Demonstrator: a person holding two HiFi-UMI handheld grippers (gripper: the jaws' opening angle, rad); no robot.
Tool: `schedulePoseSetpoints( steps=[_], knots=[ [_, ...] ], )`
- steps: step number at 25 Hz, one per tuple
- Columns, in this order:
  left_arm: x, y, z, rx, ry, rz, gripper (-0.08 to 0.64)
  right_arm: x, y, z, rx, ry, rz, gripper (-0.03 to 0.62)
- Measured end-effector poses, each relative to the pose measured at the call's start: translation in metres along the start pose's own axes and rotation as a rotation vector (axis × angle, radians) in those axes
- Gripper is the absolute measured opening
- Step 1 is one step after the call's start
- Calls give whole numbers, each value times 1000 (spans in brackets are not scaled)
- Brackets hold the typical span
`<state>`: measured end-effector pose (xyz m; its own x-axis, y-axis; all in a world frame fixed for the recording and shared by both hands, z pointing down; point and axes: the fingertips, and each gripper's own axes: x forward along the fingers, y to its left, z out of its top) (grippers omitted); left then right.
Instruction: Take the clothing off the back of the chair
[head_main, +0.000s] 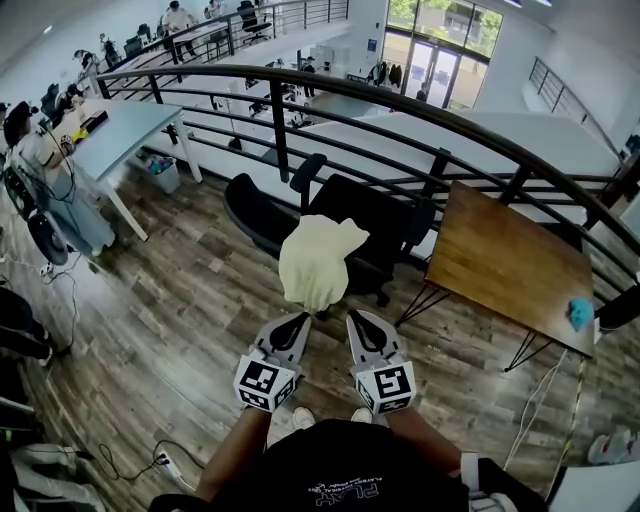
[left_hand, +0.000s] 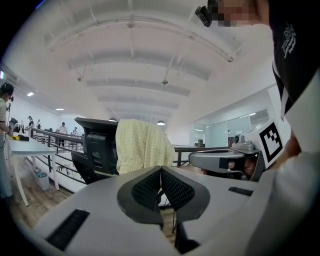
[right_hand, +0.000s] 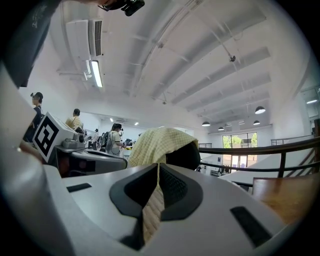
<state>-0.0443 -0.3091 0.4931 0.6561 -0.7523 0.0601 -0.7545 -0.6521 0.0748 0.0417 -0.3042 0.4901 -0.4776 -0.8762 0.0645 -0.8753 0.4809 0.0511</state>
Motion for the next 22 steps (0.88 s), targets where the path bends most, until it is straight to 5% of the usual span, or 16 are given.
schedulePoseSetpoints(
  steps=[14, 18, 22],
  knots=[
    [5, 0, 12, 52, -27, 105, 28, -4, -8, 3, 17, -15, 67, 23],
    [6, 6, 19, 47, -42, 143, 237, -3, -6, 2, 23, -16, 83, 23],
    [12, 20, 27, 53, -45, 199, 332, -1, -7, 3, 22, -16, 91, 23]
  ],
)
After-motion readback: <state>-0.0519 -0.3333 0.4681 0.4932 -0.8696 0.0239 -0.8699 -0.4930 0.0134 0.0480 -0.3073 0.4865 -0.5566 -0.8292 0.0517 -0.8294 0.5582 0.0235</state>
